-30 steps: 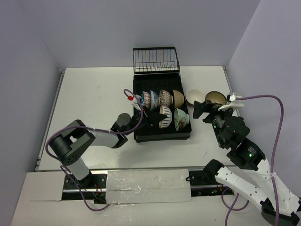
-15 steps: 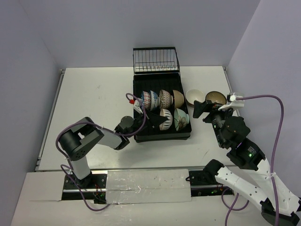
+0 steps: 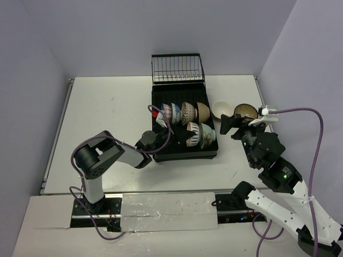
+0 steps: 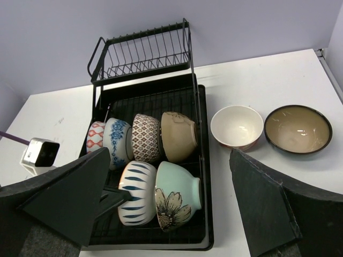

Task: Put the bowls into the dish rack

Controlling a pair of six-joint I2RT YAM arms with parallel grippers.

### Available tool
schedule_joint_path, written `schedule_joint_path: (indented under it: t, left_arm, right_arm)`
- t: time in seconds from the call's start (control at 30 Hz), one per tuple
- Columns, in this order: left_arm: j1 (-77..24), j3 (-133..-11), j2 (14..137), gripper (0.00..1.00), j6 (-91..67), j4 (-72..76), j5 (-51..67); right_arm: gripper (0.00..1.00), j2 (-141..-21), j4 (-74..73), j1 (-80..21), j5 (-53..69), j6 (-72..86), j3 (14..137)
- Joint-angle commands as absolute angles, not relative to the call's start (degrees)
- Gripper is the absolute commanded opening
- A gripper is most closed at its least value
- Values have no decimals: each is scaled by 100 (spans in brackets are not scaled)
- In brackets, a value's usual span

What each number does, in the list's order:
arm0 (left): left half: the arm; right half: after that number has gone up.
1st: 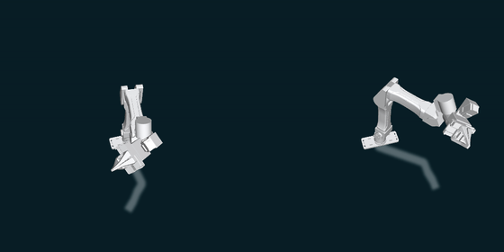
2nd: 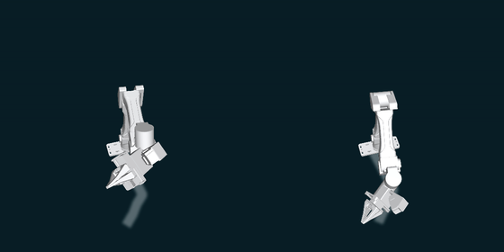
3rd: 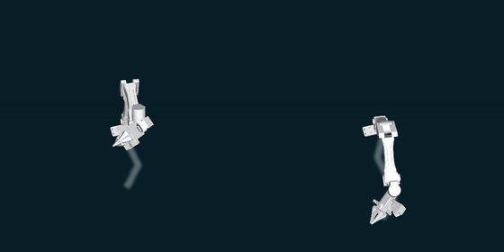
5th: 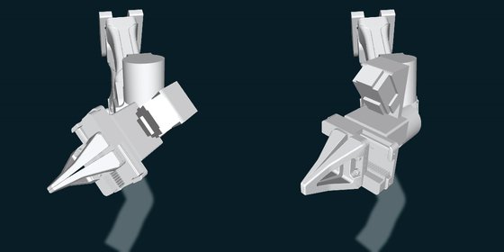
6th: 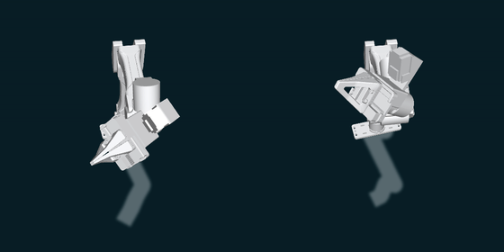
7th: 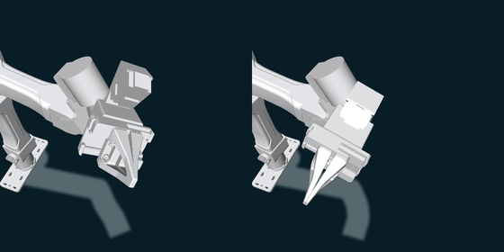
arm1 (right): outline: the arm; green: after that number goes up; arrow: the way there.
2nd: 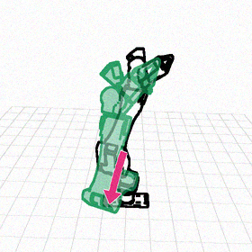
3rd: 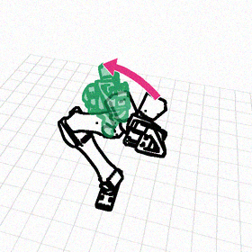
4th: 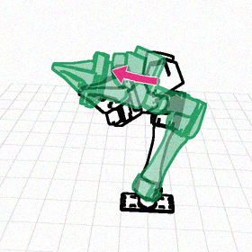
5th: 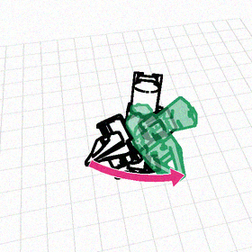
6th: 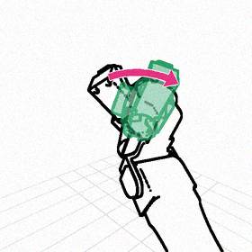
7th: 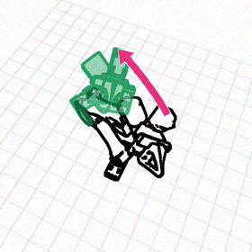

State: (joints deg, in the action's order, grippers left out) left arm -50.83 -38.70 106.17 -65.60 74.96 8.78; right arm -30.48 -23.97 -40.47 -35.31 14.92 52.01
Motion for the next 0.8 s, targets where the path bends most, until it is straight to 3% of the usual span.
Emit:
schedule_joint_path:
  t: [0.0, 0.77]
  left_arm:
    - [-5115, -3990, 10837, 0, -6679, 10494, 932]
    - [-5212, -4114, 10969, 0, -6539, 10652, 756]
  right_arm:
    - [100, -3015, -2197, -4017, -3586, 1450, 5133]
    - [100, -2927, -2197, -4017, -3498, 1503, 5080]
